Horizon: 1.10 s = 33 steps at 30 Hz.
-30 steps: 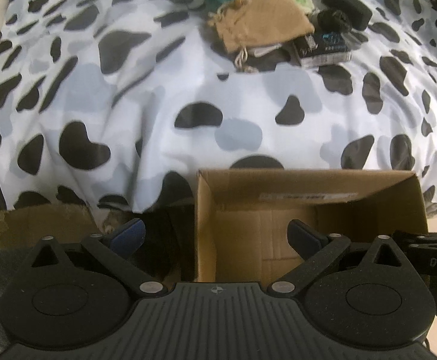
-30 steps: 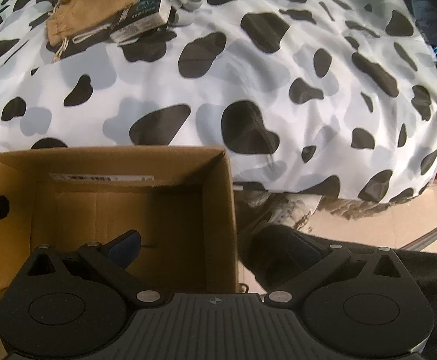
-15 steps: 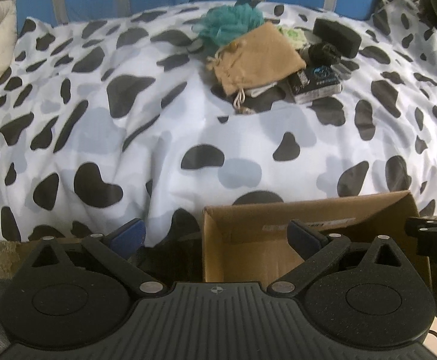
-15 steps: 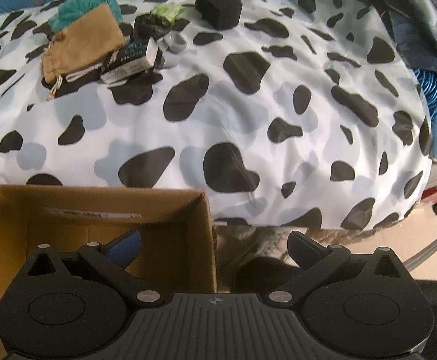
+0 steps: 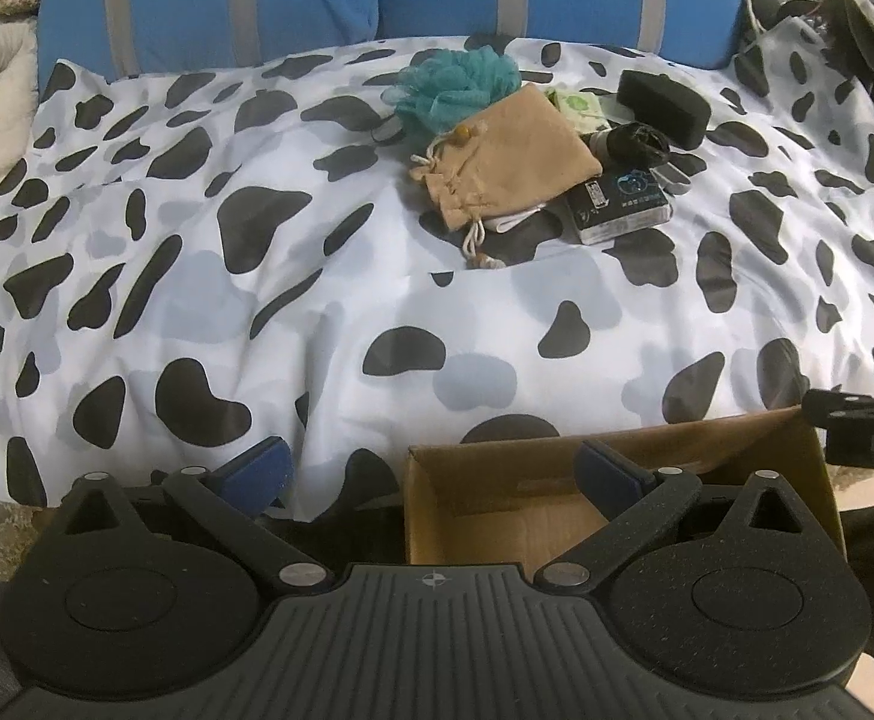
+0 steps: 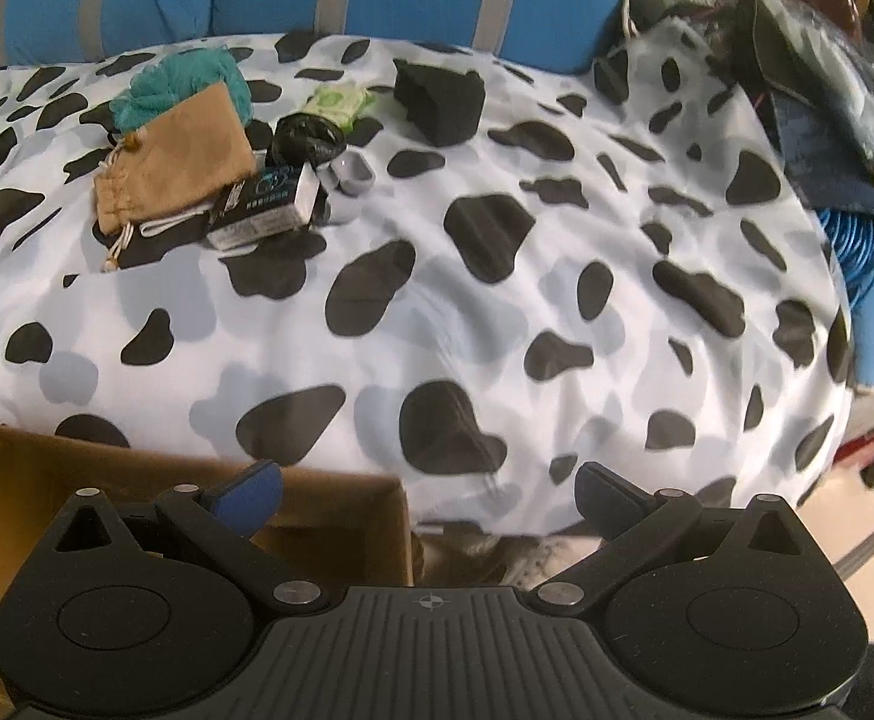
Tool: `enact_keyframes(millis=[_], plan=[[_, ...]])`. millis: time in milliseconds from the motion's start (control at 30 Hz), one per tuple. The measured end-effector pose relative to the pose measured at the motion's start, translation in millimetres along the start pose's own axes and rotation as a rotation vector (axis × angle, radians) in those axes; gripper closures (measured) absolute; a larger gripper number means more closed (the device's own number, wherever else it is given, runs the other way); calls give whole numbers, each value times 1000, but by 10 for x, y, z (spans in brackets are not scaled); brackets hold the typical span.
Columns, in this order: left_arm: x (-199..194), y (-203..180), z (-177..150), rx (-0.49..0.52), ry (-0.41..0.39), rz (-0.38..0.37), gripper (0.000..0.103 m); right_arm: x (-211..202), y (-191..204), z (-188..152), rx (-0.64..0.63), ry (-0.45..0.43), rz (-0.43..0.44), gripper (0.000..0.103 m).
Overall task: Organize soft objects
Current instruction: 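Grasp the black printed box with the right tool while the left tool approaches the tan pouch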
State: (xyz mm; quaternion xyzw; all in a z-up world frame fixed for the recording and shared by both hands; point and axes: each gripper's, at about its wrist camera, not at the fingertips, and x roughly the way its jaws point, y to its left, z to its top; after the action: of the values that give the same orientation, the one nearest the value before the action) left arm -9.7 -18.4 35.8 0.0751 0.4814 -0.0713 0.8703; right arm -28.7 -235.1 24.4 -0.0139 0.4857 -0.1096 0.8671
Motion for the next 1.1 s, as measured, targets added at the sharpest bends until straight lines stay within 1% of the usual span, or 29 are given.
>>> enact_keyframes(millis=[167, 300, 400, 500, 633, 733, 967, 1033, 1100], plan=[[4, 29, 42, -19, -11, -2, 0, 1, -32, 64, 4, -27, 30, 0], [37, 22, 83, -11, -16, -4, 0, 20, -49, 121, 2, -54, 62, 0], [77, 40, 127, -17, -16, -25, 0, 64, -71, 177, 8, -67, 82, 0], [100, 91, 155, -47, -56, -45, 0, 106, -93, 237, 11, -79, 81, 0], [175, 131, 249, -53, -61, -31, 0, 165, -118, 298, 7, -100, 93, 0], [219, 159, 310, -59, -87, -13, 0, 186, -123, 335, 3, -135, 100, 0], [363, 243, 490, -73, -73, -39, 0, 271, -105, 491, -39, -168, 104, 0], [399, 255, 540, -62, -61, -51, 0, 303, -111, 545, -41, -168, 142, 0], [427, 251, 592, -45, -68, -45, 0, 349, -106, 606, -47, -158, 194, 0]])
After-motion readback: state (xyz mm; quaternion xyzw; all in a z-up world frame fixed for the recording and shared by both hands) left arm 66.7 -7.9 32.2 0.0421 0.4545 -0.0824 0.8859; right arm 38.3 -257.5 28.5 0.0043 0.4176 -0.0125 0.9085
